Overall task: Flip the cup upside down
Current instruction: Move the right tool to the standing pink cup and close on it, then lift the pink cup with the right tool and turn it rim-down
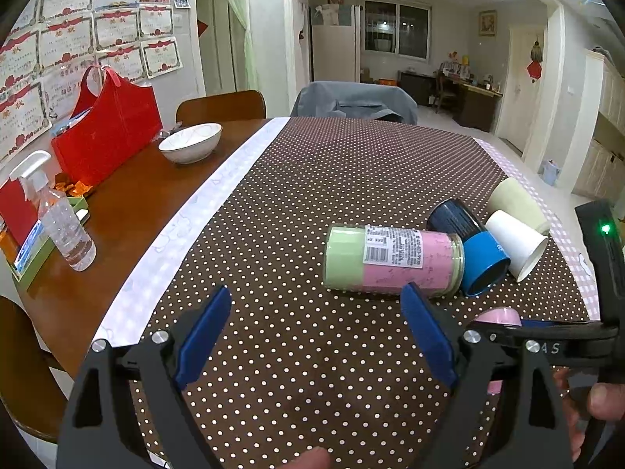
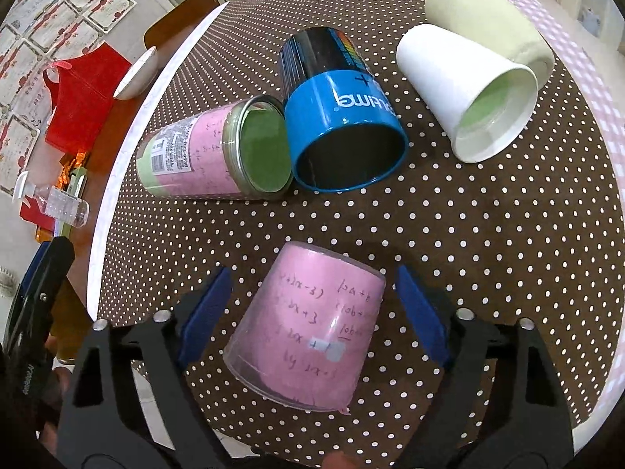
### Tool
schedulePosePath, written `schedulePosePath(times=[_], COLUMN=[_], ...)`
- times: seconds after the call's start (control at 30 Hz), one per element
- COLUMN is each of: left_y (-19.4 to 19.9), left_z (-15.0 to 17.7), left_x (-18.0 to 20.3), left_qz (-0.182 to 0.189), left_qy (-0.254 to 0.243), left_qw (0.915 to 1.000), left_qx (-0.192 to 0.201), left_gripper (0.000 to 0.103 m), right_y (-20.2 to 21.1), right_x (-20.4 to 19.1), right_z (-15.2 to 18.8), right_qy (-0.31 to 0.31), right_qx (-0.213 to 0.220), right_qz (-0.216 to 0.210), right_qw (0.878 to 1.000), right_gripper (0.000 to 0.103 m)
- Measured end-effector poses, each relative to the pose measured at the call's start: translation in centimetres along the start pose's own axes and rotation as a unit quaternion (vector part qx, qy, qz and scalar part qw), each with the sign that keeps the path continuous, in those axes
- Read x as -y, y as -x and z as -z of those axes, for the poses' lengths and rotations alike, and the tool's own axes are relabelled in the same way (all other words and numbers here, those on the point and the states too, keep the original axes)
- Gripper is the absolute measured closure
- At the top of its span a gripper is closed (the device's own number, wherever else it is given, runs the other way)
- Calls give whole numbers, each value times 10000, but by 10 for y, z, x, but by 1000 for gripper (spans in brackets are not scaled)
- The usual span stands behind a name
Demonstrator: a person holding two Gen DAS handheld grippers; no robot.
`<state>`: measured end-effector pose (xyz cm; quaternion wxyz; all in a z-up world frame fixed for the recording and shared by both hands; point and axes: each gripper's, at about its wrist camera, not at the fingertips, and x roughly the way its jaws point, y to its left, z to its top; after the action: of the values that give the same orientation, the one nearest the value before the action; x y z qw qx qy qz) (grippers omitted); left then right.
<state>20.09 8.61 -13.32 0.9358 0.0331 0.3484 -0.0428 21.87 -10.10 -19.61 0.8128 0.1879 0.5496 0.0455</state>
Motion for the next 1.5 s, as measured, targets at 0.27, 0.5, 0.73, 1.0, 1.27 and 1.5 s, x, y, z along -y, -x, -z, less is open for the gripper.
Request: schedulePosePath(times=[0.27, 0.5, 0.73, 1.0, 1.27, 1.5], left_y=[-1, 8, 27, 56, 72, 81], left_z=[2, 5, 7, 14, 25, 33], left_x=[-1, 0, 9, 21, 26, 26], left_qz=[-19, -72, -109, -183, -280, -278], left_qy=[9, 37, -14, -63, -26, 57], left_qw=[10000, 10000, 9999, 9995, 9991, 9990], left_qx=[-31, -5, 97, 261, 309, 357], left_gripper=[16, 16, 16, 16, 16, 16], right_y=[-4, 10, 41, 66, 76, 78], right_x=[-2, -2, -3, -2, -7, -21], right_z=[-2, 7, 16, 44, 65, 86], right_qy=[226, 382, 631, 1287, 1841, 2389], right_qx=[11, 292, 953, 2269, 2784, 3223], right_qz=[-29, -311, -544, -29, 297, 692], right_qw=[9997, 9984, 9920, 9654, 9422, 9134], right_gripper=[40, 42, 43, 43, 43, 43])
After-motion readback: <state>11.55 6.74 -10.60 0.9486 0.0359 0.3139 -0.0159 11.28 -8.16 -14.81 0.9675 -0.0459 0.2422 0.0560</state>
